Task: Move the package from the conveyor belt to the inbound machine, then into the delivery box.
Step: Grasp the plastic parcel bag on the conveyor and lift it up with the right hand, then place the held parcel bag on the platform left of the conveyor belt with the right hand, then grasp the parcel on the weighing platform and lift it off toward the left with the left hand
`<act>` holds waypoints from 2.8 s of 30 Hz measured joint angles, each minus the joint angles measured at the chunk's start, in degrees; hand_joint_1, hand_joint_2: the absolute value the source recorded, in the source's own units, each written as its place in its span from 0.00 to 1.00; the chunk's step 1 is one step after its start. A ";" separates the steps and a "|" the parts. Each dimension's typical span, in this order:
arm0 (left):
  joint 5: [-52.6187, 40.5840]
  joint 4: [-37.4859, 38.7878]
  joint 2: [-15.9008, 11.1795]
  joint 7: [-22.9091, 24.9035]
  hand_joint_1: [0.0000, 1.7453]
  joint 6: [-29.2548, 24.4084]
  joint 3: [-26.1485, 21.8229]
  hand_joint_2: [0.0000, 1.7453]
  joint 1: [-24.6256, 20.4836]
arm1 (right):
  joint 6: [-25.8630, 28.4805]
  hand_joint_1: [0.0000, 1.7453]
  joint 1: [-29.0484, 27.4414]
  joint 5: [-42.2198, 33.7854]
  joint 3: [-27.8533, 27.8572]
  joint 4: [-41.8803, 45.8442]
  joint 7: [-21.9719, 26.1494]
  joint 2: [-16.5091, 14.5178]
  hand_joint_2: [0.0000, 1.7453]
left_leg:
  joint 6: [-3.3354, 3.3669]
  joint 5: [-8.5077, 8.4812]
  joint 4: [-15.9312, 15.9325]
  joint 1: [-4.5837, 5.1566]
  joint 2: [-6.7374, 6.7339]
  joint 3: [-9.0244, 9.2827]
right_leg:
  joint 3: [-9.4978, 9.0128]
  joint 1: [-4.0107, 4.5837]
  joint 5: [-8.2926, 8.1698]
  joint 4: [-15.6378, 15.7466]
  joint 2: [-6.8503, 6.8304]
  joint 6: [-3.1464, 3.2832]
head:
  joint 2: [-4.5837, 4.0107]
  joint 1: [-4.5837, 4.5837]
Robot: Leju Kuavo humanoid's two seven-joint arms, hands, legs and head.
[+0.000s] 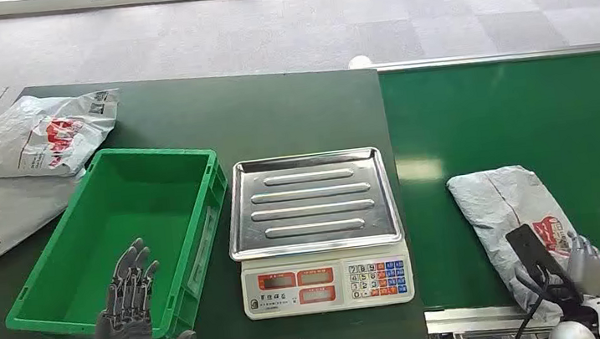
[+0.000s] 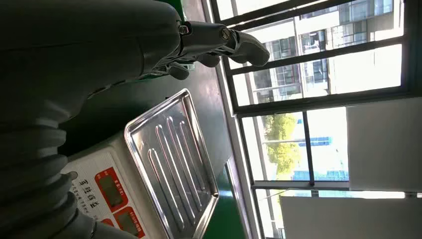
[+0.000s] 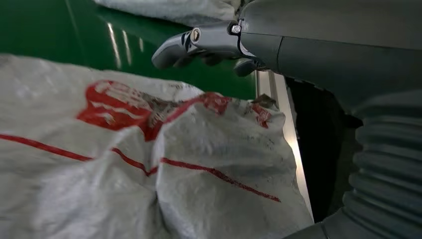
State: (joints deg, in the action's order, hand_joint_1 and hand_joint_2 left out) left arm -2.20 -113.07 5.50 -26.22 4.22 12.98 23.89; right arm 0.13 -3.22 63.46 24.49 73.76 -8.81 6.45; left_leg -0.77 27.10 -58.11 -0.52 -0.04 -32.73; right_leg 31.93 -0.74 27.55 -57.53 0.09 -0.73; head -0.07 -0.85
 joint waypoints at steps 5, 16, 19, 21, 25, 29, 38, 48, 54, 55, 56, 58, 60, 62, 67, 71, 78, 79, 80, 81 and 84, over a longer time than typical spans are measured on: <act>-0.01 0.00 -0.05 0.01 0.00 -0.19 0.00 1.00 -0.03 | -0.36 0.00 2.77 0.69 0.36 -8.02 -0.43 1.40 0.00 | -0.02 0.01 0.01 0.00 0.01 -0.01 | 0.02 0.08 0.02 -0.01 -0.01 0.03 | 0.00 0.00; -0.44 -0.74 -0.20 -0.25 0.00 -2.76 0.00 1.00 0.27 | -4.05 1.00 8.77 0.87 -0.11 -17.44 -3.29 2.41 1.00 | -0.03 0.05 0.02 -0.03 0.00 -0.16 | -0.07 0.08 0.05 0.00 0.02 0.04 | 0.00 0.01; -0.46 -1.27 -0.20 -0.25 0.00 -2.81 -0.04 1.00 0.52 | -1.22 1.00 9.76 -2.53 -1.09 -18.02 -0.87 2.80 1.00 | 0.04 0.09 0.01 -0.01 -0.02 -0.39 | -0.09 0.01 0.03 0.00 0.03 0.00 | 0.00 0.02; -0.55 -1.71 -0.17 -0.25 0.00 -2.65 -0.22 1.00 0.72 | 1.35 1.00 10.20 -6.02 -1.96 -17.79 1.43 2.89 1.00 | 0.08 0.07 0.00 0.02 -0.02 -0.41 | -0.09 -0.03 -0.01 0.00 0.03 -0.05 | 0.00 0.01; -0.76 -2.31 0.14 -0.31 0.00 -2.00 -0.85 1.00 1.02 | 4.71 1.00 10.63 -11.55 -3.94 -15.06 4.39 2.87 1.00 | 0.13 -0.13 -0.02 0.06 0.09 -0.11 | -0.01 -0.07 -0.10 -0.01 -0.07 -0.13 | 0.00 0.01; -0.84 -2.41 0.46 -0.49 0.00 -1.69 -1.42 1.00 1.12 | 6.64 1.00 10.96 -15.66 -5.21 -12.32 6.58 2.72 1.00 | 0.11 -0.17 -0.01 0.05 0.18 -0.16 | 0.05 -0.06 -0.11 -0.02 -0.12 -0.13 | 0.00 0.01; -0.93 -2.38 0.60 -1.55 0.00 -1.66 -1.56 1.00 1.18 | 8.40 1.00 10.83 -30.07 -7.73 -2.99 10.81 0.87 1.00 | 0.11 -0.16 0.00 0.05 0.19 -0.25 | 0.14 -0.06 -0.09 -0.02 -0.16 -0.12 | 0.00 0.00; -0.59 -1.05 0.60 -3.21 0.00 -3.95 -0.82 1.00 0.52 | 32.16 1.00 8.98 -34.27 -15.97 18.40 31.64 -3.45 1.00 | 0.02 -0.16 0.01 0.04 0.21 -0.30 | 0.18 0.03 -0.07 -0.05 -0.12 -0.07 | 0.00 0.01; -0.64 2.05 0.34 -4.87 0.00 -5.93 1.73 1.00 -2.28 | 14.12 1.00 12.64 -21.87 -33.80 23.81 21.88 -3.45 1.00 | -0.11 -0.16 0.07 -0.01 -0.08 -0.40 | 0.25 0.12 -0.07 -0.05 0.10 0.09 | 0.00 0.00; -0.57 2.59 0.24 -4.99 0.00 -6.00 2.06 1.00 -2.75 | 11.29 1.00 13.72 -20.16 -36.52 23.08 20.84 -3.67 1.00 | -0.11 -0.25 0.07 -0.02 -0.03 -0.35 | 0.29 0.13 -0.12 -0.06 0.04 0.11 | 0.00 0.00; -0.48 3.09 0.14 -5.08 0.00 -6.04 2.33 1.00 -3.12 | 8.92 1.00 14.85 -19.04 -39.05 22.03 19.80 -4.01 1.00 | -0.11 -0.34 0.07 -0.03 0.01 -0.31 | 0.32 0.15 -0.17 -0.06 -0.01 0.14 | 0.00 0.00; -0.39 3.85 -0.05 -5.14 0.00 -6.10 2.83 1.00 -3.67 | 5.42 1.00 16.81 -18.57 -43.14 19.42 17.89 -5.02 1.00 | -0.14 -0.42 0.07 -0.04 0.09 -0.33 | 0.33 0.17 -0.23 -0.08 -0.09 0.18 | 0.00 0.00; -0.37 4.38 -0.23 -5.14 0.00 -6.13 3.16 1.00 -4.04 | 3.13 1.00 18.10 -18.61 -46.02 17.03 16.38 -5.95 1.00 | -0.15 -0.42 0.07 -0.04 0.13 -0.34 | 0.33 0.16 -0.24 -0.09 -0.11 0.18 | 0.00 0.00; -0.37 4.77 -0.43 -5.08 0.00 -6.22 3.44 1.00 -4.18 | 0.75 0.93 19.14 -18.81 -47.75 14.94 14.53 -6.72 1.00 | -0.15 -0.42 0.07 -0.05 0.15 -0.35 | 0.34 0.16 -0.24 -0.09 -0.11 0.18 | 0.00 0.00; -0.74 5.07 -0.97 -4.13 0.00 -6.96 3.96 1.00 -4.20 | -2.24 0.00 20.62 -16.27 -49.46 9.73 10.49 -8.37 1.00 | -0.15 -0.42 0.07 -0.04 0.16 -0.42 | 0.40 0.15 -0.23 -0.09 -0.12 0.18 | 0.00 0.00; -1.49 4.97 -1.53 -3.38 0.00 -7.19 3.87 1.00 -3.82 | -1.79 0.00 20.53 -11.18 -49.60 7.16 7.08 -8.76 1.00 | -0.15 -0.41 0.06 -0.04 0.17 -0.43 | 0.42 0.15 -0.23 -0.09 -0.12 0.19 | 0.00 0.00; -3.20 4.26 -2.15 -2.87 0.00 -6.67 2.09 1.00 -2.87 | -0.20 0.00 18.80 -8.76 -49.19 6.21 5.97 -8.75 1.00 | -0.16 -0.41 0.06 -0.04 0.16 -0.44 | 0.47 0.18 -0.22 -0.09 -0.11 0.20 | 0.00 0.00; -3.94 4.03 -2.07 -2.75 0.00 -6.28 1.32 1.00 -2.70 | 0.79 0.00 17.98 -9.21 -48.77 6.48 6.55 -8.72 1.00 | -0.16 -0.41 0.06 -0.04 0.17 -0.44 | 0.48 0.18 -0.21 -0.09 -0.13 0.21 | 0.00 0.00; -4.91 3.76 -1.87 -2.69 0.00 -5.79 0.33 1.00 -2.55 | 2.19 0.00 16.87 -10.32 -48.16 7.04 7.86 -8.69 1.00 | -0.16 -0.41 0.06 -0.04 0.18 -0.45 | 0.48 0.18 -0.21 -0.09 -0.14 0.21 | 0.00 0.00; -6.10 3.49 -1.57 -2.74 0.00 -5.28 -0.78 1.00 -2.42 | 4.01 0.00 15.56 -12.17 -47.40 7.92 10.11 -8.66 1.00 | -0.16 -0.41 0.06 -0.04 0.19 -0.46 | 0.49 0.18 -0.21 -0.09 -0.14 0.21 | 0.00 0.00; -10.11 2.70 -0.32 -3.66 0.00 -4.02 -4.03 1.00 -2.50 | 9.94 0.00 11.62 -19.43 -45.01 12.00 19.72 -8.61 1.00 | -0.17 -0.39 0.06 -0.04 0.19 -0.51 | 0.53 0.17 -0.20 -0.09 -0.13 0.21 | 0.00 0.01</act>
State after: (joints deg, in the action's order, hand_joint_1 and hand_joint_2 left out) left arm -12.30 -110.36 5.18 -29.87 0.20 8.95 21.39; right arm 10.07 8.40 44.03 -20.52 85.76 10.91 -2.16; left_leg -0.94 26.71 -58.05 -0.57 0.15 -33.25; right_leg 32.46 -0.57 27.35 -57.62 -0.05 -0.51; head -0.07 -0.85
